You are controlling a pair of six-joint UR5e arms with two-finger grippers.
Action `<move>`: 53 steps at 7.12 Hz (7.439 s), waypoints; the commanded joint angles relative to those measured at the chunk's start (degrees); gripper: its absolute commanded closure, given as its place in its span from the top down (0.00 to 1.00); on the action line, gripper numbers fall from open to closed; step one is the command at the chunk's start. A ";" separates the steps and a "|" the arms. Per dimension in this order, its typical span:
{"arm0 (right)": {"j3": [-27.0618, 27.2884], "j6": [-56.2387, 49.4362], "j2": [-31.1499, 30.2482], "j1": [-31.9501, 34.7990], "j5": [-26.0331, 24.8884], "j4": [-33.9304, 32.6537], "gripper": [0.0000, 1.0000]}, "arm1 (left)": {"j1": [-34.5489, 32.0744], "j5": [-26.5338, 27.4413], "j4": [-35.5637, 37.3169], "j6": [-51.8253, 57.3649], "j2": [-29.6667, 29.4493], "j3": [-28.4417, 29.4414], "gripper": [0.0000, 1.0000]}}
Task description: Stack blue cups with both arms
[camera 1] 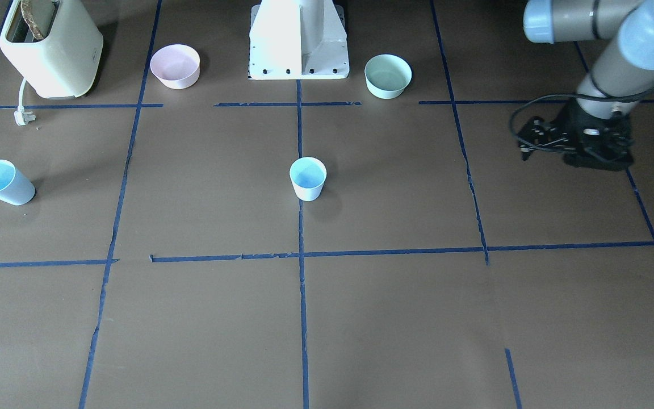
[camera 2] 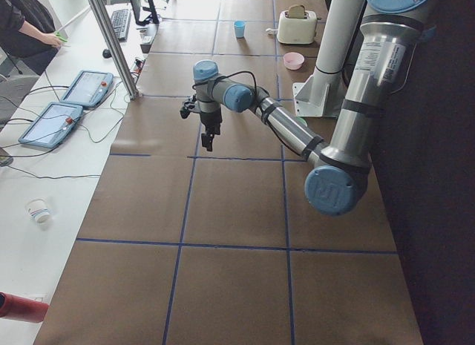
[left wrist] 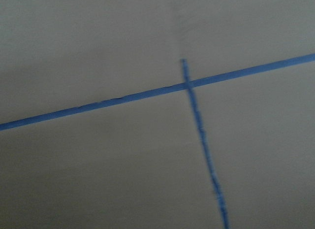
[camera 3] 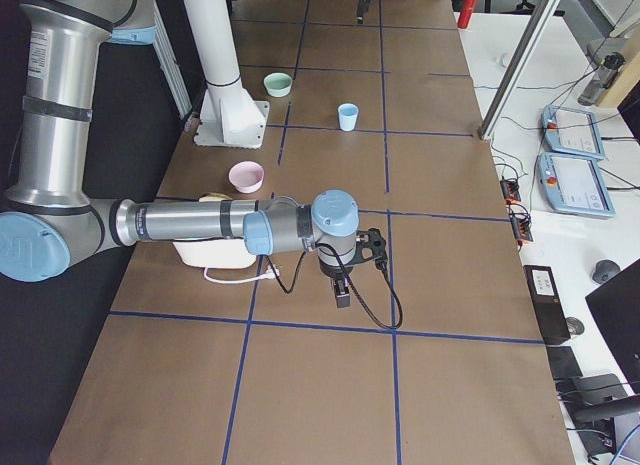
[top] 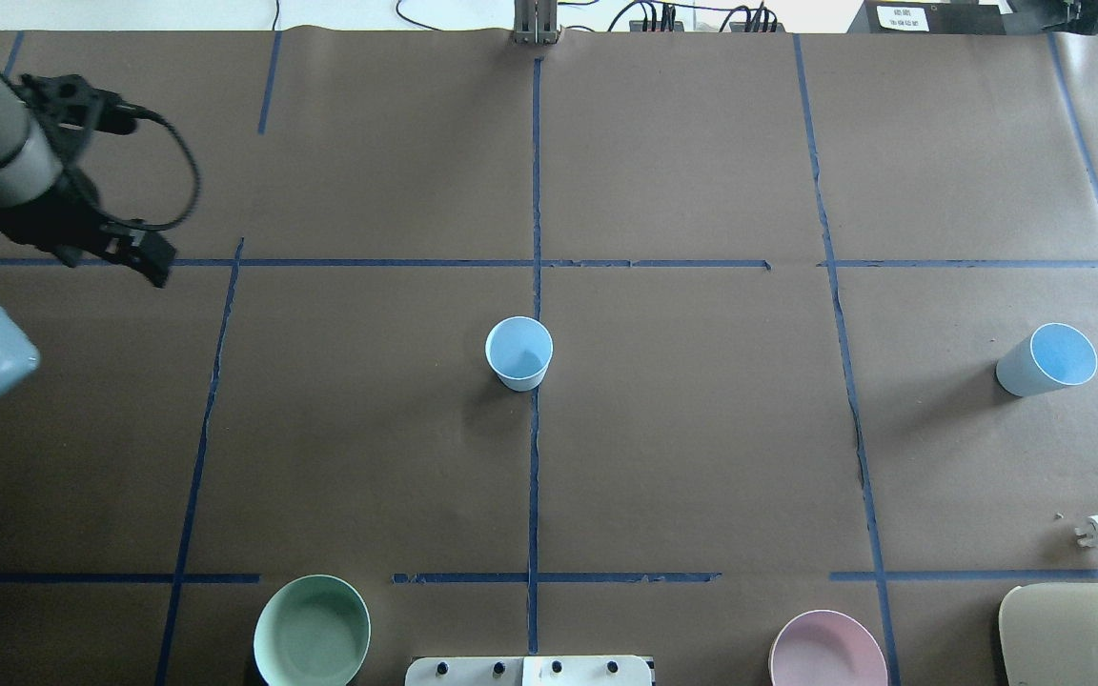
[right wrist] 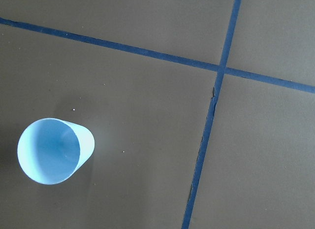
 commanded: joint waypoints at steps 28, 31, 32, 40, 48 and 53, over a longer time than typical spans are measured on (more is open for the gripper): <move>6.64 75.60 40.47 -43.98 -15.78 -15.39 0.00 | -29.86 -9.09 -0.92 32.25 17.17 11.10 1.00; -0.80 88.28 51.37 -53.14 -25.99 -15.06 0.00 | -29.86 -9.17 -3.48 31.62 17.17 11.98 1.00; -3.01 90.40 53.85 -54.65 -27.75 -14.71 0.00 | -29.86 -9.17 -3.48 31.53 17.17 11.98 1.00; -8.40 90.96 56.60 -56.85 -29.26 -11.36 0.99 | -29.86 -9.26 -3.48 31.18 17.26 11.98 1.00; -7.26 32.37 34.60 -25.54 -6.78 -11.80 1.00 | -29.86 -8.82 -3.57 31.44 16.82 13.21 1.00; -7.08 -10.10 9.44 -1.44 -3.78 -11.28 1.00 | -29.86 -5.14 -3.39 31.70 17.34 13.21 1.00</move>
